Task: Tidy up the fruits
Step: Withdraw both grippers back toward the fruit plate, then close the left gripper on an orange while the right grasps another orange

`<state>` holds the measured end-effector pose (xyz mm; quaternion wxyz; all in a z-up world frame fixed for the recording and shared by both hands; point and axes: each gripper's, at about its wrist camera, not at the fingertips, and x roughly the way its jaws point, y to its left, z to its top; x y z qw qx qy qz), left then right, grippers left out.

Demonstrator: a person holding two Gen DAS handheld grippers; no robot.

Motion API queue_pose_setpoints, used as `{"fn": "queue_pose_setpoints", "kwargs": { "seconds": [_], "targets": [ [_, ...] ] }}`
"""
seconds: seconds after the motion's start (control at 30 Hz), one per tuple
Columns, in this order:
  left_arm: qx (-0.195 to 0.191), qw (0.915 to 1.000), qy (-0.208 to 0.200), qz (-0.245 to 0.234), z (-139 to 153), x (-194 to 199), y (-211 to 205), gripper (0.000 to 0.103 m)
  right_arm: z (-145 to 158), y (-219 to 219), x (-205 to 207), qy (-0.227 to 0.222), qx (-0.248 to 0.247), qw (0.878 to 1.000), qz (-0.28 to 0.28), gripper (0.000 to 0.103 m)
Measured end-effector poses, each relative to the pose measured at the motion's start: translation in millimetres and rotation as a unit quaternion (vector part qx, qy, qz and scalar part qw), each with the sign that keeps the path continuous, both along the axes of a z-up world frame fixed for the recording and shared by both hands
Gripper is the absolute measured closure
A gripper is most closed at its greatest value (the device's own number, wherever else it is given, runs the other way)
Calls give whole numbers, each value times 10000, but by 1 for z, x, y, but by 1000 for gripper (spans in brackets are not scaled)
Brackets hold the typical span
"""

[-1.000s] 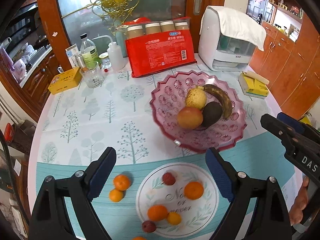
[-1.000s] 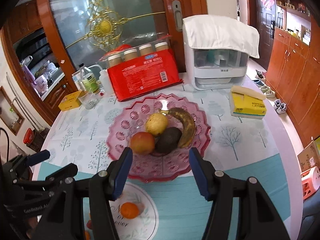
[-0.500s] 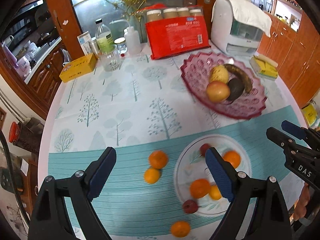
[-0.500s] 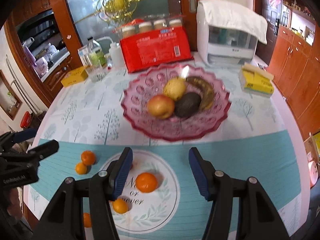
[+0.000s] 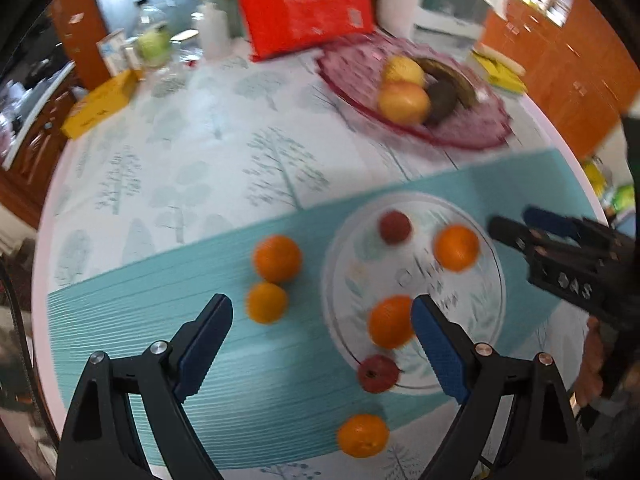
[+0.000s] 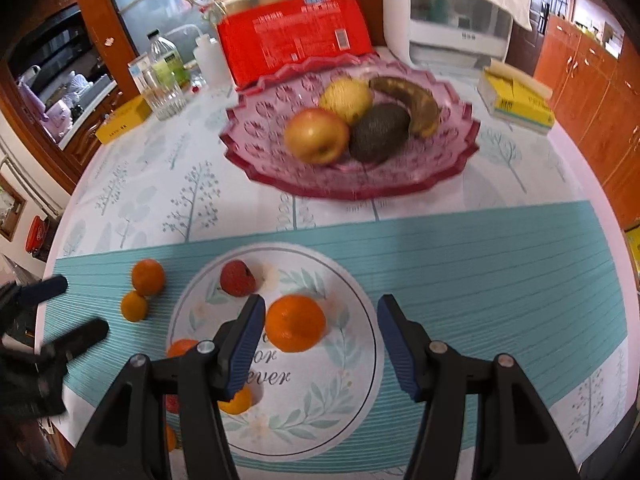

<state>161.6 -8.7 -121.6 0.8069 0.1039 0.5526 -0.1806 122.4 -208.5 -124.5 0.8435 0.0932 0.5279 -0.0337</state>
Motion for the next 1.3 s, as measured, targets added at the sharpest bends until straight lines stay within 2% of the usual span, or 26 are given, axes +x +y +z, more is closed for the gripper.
{"fn": "queue_pose_setpoints", "kwargs": {
  "seconds": [0.2,0.4,0.57,0.63,0.8,1.07,1.2,1.3],
  "targets": [
    [98,9989,156,-436,-28,-14,-23,13,-17,-1,-3,133,139,9998,-30,44],
    [12,9987,346,-374,-48,-11,-25,14,-32,2,-3,226,291,9993,24,44],
    [-163,9981,511,-298,-56,-9,-24,24,-42,7,0,316,365,9988,81,44],
    [-255,9973,622,-292,-59,-8,-24,32,-45,9,2,342,394,9986,109,44],
    [-442,9950,856,-244,-67,-7,-25,39,-52,13,7,410,449,9980,185,44],
    [-812,9905,1095,-202,-69,-1,-26,58,-60,20,13,410,440,9978,281,44],
    [-927,9887,1167,-189,-71,0,-26,60,-64,18,14,406,505,9976,246,56],
    [-980,9876,1221,-148,-72,1,-24,60,-64,13,12,391,612,9971,212,58]
  ]
}}
